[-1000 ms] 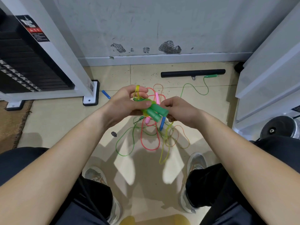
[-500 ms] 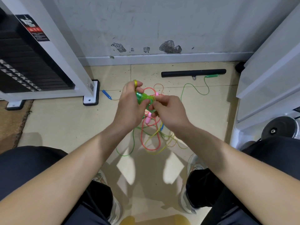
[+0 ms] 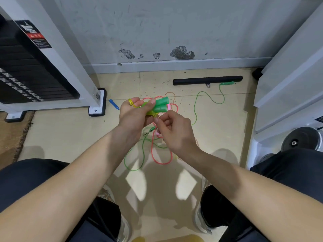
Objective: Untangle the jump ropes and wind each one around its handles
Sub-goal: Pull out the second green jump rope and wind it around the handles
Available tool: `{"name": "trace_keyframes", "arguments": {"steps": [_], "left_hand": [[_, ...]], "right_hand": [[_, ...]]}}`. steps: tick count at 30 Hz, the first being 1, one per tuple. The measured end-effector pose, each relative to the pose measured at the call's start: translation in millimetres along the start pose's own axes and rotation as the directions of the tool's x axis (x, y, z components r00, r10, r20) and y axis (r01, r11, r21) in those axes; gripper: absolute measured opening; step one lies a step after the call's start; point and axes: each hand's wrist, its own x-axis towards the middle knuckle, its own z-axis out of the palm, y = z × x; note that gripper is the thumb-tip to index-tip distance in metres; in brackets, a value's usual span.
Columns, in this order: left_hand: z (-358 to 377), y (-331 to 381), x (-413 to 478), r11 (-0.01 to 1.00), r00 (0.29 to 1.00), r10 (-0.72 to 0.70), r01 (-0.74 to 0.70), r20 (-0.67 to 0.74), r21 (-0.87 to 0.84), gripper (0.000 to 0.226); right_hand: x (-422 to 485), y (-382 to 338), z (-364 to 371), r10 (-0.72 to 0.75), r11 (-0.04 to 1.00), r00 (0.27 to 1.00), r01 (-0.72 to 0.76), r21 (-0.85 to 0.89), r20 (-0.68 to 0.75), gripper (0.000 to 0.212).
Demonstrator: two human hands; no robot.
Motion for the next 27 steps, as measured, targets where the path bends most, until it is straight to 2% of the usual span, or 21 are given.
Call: {"name": "trace_keyframes", "arguments": {"steps": [3, 5, 8, 12, 16, 18, 20, 22, 25, 27], "left_hand": [[-5.6, 6.2, 3.6, 1.0, 1.0, 0.004, -0.004, 0.014, -0.02, 0.061], [-7.9, 12.3, 3.4, 1.0, 0.998, 0.005, -0.004, 0.064, -0.018, 0.057], [-10.3, 21.1, -0.1, 0.996, 0.988, 0.005, -0.019, 0.155, 0.086, 0.055], [-13.5, 24.0, -7.7, 0.955, 0.958, -0.014, -0.072, 0.286, 0.289, 0.053], [-14.9, 19.8, -12.3, 0.854, 0.93, 0.041, -0.223, 0.366, 0.47, 0.054], [-14.7, 16.3, -11.3, 0.731, 0.907, 0.122, -0.356, 0.402, 0.582, 0.055], [-14.6, 10.3, -7.7, 0.552, 0.866, 0.224, -0.491, 0.447, 0.674, 0.059], [-14.4, 1.9, -2.6, 0.42, 0.824, 0.333, -0.566, 0.459, 0.71, 0.062], [-10.6, -7.4, -0.4, 0.392, 0.808, 0.438, -0.566, 0.394, 0.725, 0.061], [-8.9, -15.5, 2.2, 0.466, 0.837, 0.44, -0.522, 0.324, 0.715, 0.06]], "right_hand": [[3.9, 8.1, 0.6, 0.1, 0.995, 0.986, -0.1, -0.006, 0.135, 0.02], [9.7, 11.5, -6.0, 0.137, 0.99, 0.96, -0.131, -0.041, 0.243, 0.032], [21.4, 11.2, -26.2, 0.229, 0.968, 0.912, -0.178, -0.175, 0.34, 0.051], [37.3, 12.2, -46.0, 0.211, 0.95, 0.933, -0.126, -0.285, 0.293, 0.051], [44.3, 10.8, -53.4, 0.205, 0.973, 0.936, -0.165, -0.159, 0.285, 0.037], [43.4, 6.5, -54.4, 0.25, 0.968, 0.921, -0.247, -0.047, 0.3, 0.033], [40.5, -0.6, -53.6, 0.283, 0.944, 0.903, -0.321, 0.072, 0.323, 0.031], [36.0, -9.0, -50.1, 0.278, 0.938, 0.908, -0.327, 0.116, 0.313, 0.03], [25.6, -14.9, -37.4, 0.188, 0.982, 0.962, -0.184, -0.042, 0.198, 0.029], [17.3, -12.3, -26.2, 0.12, 0.989, 0.989, -0.111, -0.103, 0.086, 0.026]]}}
